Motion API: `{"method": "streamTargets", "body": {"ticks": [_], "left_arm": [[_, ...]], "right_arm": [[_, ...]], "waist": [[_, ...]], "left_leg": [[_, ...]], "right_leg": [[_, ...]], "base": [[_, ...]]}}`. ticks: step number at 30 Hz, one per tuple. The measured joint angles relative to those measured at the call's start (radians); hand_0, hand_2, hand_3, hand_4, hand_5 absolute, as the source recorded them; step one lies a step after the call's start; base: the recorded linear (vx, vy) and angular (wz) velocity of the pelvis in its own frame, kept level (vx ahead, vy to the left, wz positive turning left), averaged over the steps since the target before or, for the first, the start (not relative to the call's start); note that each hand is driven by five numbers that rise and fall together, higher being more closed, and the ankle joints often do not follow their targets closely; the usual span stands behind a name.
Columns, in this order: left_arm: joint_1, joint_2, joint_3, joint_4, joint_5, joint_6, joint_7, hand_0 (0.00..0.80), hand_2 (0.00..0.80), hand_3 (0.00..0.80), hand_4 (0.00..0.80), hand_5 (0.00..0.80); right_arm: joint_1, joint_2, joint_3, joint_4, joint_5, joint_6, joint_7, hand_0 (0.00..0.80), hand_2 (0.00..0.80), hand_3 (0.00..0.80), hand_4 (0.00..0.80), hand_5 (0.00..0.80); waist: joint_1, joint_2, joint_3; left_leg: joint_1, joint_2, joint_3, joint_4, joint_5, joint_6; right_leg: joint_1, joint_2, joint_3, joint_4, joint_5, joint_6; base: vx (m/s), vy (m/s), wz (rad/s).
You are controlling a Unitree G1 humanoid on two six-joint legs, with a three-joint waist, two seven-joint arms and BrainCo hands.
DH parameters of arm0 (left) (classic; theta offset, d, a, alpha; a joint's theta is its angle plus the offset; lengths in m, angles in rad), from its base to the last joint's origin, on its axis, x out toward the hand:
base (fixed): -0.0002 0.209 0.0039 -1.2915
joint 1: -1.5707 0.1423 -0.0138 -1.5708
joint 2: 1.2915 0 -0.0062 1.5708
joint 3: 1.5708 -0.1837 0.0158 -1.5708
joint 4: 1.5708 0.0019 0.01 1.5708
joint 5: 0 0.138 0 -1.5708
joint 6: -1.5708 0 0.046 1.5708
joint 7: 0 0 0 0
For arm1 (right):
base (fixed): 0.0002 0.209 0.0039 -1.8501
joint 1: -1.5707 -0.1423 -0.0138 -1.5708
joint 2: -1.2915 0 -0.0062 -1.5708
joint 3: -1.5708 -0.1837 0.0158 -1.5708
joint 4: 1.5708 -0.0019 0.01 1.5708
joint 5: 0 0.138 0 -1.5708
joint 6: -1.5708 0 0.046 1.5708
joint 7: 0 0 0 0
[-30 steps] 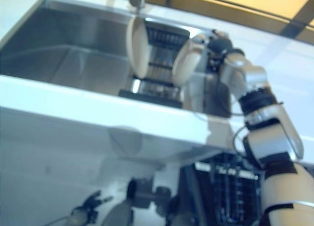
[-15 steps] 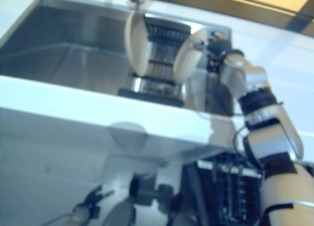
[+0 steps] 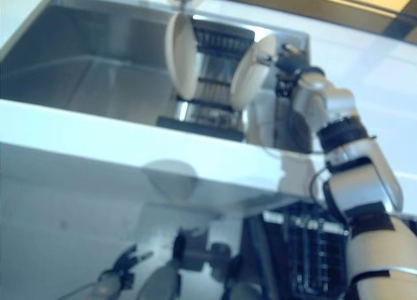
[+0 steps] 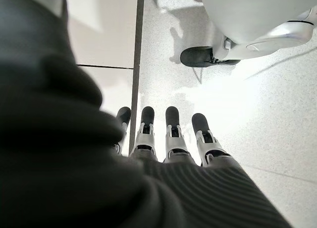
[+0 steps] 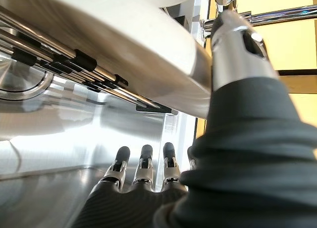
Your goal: Take plates into dishwasher
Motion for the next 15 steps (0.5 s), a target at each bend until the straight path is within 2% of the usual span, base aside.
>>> {"method": "streamTargets", "body": {"ticks": [15], "left_arm": [[0.0, -0.008, 0.0, -0.001, -0.032, -0.001, -0.002, 0.0, 0.0, 0.0, 0.0, 0.0]], "right_arm": [[-0.001, 0.0, 0.0, 0.027, -0.01, 0.01, 0.039, 0.0, 0.0, 0.0, 0.0, 0.0]], "waist": [[0.028, -0.013, 0.007]], "left_leg": [[0.0, 0.0, -0.01, 0.0, 0.002, -0.001]], "right_leg": [[0.008, 0.001, -0.011, 0.0, 0.0, 0.0]], "base": [[0.001, 0.002, 0.01]]}}
